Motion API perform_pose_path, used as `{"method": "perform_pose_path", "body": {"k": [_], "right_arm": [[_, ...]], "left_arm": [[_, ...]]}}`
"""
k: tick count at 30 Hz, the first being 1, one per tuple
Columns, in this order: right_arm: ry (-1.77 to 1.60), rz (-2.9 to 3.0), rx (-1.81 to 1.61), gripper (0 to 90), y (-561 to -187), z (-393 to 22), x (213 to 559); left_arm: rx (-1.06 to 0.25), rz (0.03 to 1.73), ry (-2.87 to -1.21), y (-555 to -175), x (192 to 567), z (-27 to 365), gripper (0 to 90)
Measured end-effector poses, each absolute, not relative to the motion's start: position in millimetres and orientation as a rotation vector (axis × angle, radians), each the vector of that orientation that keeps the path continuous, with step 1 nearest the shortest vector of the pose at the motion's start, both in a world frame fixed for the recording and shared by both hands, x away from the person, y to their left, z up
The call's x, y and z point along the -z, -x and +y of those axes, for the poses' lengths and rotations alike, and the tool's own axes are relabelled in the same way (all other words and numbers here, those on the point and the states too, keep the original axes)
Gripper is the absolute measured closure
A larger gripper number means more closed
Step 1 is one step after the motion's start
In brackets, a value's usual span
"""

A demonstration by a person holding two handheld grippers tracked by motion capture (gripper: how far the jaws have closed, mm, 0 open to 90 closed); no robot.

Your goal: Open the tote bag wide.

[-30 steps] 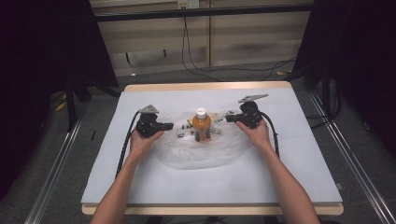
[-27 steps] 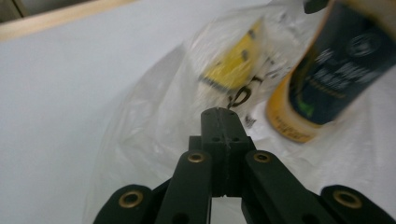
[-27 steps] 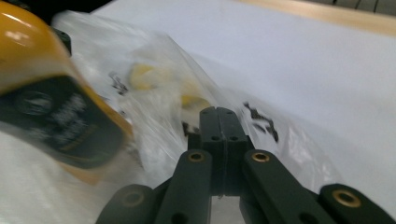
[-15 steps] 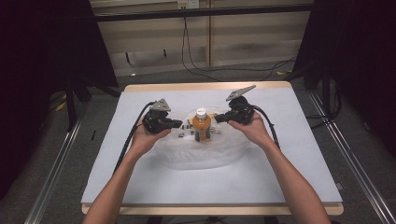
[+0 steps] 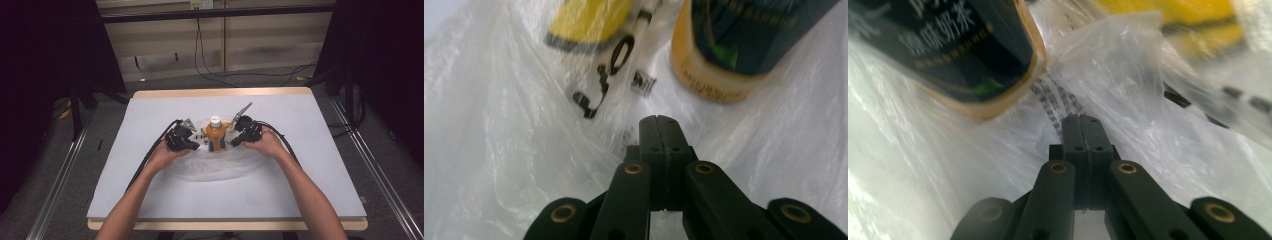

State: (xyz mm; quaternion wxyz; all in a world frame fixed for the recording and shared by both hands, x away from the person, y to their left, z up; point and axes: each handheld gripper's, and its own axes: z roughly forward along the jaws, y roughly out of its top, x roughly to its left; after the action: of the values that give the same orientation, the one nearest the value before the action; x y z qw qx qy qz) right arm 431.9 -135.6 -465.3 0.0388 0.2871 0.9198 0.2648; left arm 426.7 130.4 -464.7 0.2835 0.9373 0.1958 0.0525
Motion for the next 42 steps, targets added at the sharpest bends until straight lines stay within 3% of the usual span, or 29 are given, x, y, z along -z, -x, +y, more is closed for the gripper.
{"method": "perform_pose_path", "body": {"k": [11, 22, 30, 42], "right_arm": [[-0.787, 2.861, -0.616, 90.0, -419, -162, 459], [-0.786, 2.814, -0.423, 90.0, -411, -190, 455], [-0.878, 2.771, -0.448, 90.0, -397, -235, 456], [-0.877, 2.750, -0.395, 90.0, -389, -245, 456]], "left_arm": [[-0.187, 0.515, -2.659, -426, 458, 155, 90.0], [-0.165, 0.555, -2.642, -431, 458, 172, 90.0], [-0.152, 0.562, -2.631, -430, 458, 184, 90.0], [-0.169, 0.603, -2.600, -423, 459, 201, 90.0]]}}
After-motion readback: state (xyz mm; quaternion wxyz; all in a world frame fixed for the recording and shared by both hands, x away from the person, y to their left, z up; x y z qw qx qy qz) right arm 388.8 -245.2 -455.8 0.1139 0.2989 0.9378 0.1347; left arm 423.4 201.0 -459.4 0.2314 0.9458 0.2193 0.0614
